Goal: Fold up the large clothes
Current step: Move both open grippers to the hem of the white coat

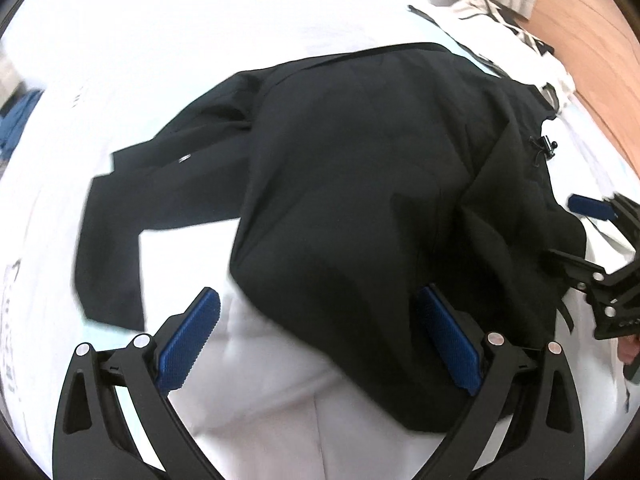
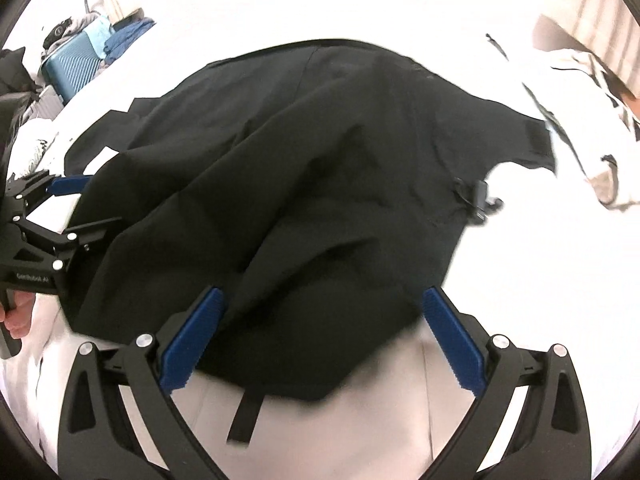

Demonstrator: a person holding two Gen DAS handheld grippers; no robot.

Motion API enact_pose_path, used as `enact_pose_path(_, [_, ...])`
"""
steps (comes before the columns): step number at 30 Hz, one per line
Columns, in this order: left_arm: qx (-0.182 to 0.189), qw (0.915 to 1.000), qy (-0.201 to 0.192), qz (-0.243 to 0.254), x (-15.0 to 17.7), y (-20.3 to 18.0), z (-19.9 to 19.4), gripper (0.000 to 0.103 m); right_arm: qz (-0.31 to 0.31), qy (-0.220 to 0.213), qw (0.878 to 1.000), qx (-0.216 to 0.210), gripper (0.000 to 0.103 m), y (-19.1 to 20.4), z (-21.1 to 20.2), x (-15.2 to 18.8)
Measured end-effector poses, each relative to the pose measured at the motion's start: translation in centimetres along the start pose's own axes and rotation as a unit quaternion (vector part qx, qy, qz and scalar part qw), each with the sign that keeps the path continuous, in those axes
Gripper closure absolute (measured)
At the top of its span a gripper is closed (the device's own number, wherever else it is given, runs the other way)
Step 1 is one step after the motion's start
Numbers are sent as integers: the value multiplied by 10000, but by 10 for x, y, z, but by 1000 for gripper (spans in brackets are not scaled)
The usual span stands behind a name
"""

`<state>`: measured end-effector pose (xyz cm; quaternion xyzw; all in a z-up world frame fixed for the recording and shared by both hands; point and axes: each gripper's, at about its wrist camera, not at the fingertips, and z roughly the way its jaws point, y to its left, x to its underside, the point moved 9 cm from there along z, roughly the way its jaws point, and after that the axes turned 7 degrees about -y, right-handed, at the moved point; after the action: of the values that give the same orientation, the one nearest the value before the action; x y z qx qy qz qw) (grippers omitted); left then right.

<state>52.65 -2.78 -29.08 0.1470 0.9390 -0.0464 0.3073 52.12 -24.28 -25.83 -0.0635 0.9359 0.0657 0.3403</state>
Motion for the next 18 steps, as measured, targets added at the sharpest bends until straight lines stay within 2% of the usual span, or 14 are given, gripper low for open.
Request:
enact_pose_path(10, [120,9997,-207,49,25,-2,-67,6,280,-203,9986,393,8,6,-75,25])
enact_pose_path(13, [84,9995,-290,120,32,-4,-86,6,203,-227,9987,400,8,10,-97,40])
enact_pose_path(18, [-9,9993,-336,180,63,-17,-115,6,199,-336,9987,322,8,8,-120,64])
